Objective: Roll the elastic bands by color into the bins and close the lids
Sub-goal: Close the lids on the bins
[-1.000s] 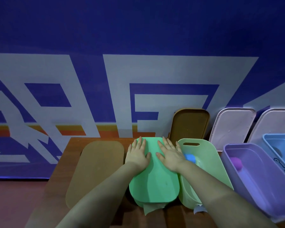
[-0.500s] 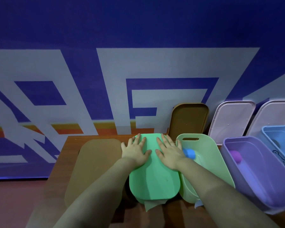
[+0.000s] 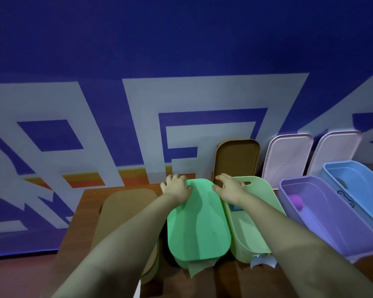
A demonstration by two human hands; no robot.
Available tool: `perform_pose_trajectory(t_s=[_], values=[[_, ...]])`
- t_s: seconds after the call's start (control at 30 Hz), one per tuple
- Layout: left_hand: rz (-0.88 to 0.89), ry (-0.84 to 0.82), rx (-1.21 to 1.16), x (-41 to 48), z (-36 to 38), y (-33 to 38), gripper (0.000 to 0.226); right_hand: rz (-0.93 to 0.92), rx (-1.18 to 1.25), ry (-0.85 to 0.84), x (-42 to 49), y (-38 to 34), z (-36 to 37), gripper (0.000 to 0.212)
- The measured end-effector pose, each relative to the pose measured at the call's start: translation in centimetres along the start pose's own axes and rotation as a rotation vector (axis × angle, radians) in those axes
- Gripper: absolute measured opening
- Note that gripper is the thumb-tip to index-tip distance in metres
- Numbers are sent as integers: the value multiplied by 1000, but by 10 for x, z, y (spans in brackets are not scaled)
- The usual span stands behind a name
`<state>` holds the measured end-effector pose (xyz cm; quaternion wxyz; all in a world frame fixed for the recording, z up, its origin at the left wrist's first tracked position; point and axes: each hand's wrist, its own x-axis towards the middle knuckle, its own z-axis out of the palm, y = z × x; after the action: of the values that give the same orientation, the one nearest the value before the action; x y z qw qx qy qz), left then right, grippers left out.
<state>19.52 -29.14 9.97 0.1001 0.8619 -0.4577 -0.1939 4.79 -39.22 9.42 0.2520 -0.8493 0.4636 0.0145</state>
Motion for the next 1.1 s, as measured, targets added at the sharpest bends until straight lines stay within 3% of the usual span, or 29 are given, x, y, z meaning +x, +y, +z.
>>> perform_pose_trajectory(t_s=[0.17,0.33,0.63,0.87,1.1], values=[[-57,55,-138,-1,-2,43,42,13,154,120,-2,37,-34,35],[-192,71,-405,-1,14,82,42,-7,224,103,-6,85,-68,32],[-274,140,-574,2,34,148,44,-11,381,113,7,158,-105,20],[-323,218,-647,31,34,166,49,22,502,90,37,167,-115,38],[-368,257,-952,70,29,166,62,67,706,13,83,150,-113,56]])
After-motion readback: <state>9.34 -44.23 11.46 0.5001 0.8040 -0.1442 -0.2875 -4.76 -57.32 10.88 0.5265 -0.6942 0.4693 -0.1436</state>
